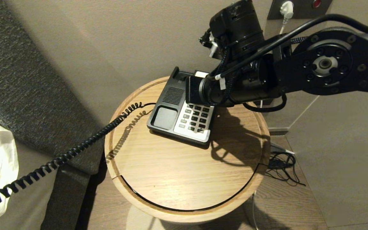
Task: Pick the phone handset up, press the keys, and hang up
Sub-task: Dial the number
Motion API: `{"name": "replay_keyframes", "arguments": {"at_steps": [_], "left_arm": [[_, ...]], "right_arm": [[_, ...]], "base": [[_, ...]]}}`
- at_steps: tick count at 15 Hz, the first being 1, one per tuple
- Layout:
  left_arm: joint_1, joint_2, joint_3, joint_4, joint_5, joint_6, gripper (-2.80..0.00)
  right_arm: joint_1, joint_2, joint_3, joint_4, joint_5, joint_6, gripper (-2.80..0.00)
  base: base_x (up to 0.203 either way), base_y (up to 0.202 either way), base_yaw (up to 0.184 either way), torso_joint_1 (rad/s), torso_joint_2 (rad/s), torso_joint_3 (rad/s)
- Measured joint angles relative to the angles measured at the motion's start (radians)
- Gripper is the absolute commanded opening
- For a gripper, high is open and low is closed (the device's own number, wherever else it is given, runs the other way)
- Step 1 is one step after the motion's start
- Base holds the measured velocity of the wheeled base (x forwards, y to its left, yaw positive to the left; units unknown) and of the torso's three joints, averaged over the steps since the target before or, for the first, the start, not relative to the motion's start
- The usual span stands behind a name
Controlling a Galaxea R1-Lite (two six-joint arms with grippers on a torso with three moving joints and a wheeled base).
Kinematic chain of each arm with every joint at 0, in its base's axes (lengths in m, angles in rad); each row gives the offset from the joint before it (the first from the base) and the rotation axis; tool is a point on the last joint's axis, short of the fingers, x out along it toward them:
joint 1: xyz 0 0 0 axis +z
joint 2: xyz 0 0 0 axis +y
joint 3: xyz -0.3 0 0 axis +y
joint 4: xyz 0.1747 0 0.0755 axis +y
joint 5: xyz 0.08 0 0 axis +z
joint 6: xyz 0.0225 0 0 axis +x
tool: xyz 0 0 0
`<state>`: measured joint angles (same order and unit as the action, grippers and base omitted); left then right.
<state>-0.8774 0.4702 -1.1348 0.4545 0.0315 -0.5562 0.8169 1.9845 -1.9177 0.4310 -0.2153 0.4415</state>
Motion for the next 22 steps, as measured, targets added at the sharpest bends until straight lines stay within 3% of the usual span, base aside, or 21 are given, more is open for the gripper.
{"name": "replay_keyframes", "arguments": {"at_steps": [22], "left_arm": [[-0.007, -0.010, 0.003, -0.001, 0.002, 0.000, -2.80]], "right_arm": [[-0.021, 0.017, 0.037, 0.006, -0.020, -0.003, -2.80]], "base": [[0.000, 0.000, 0.000, 0.000, 0.00, 0.000]]}}
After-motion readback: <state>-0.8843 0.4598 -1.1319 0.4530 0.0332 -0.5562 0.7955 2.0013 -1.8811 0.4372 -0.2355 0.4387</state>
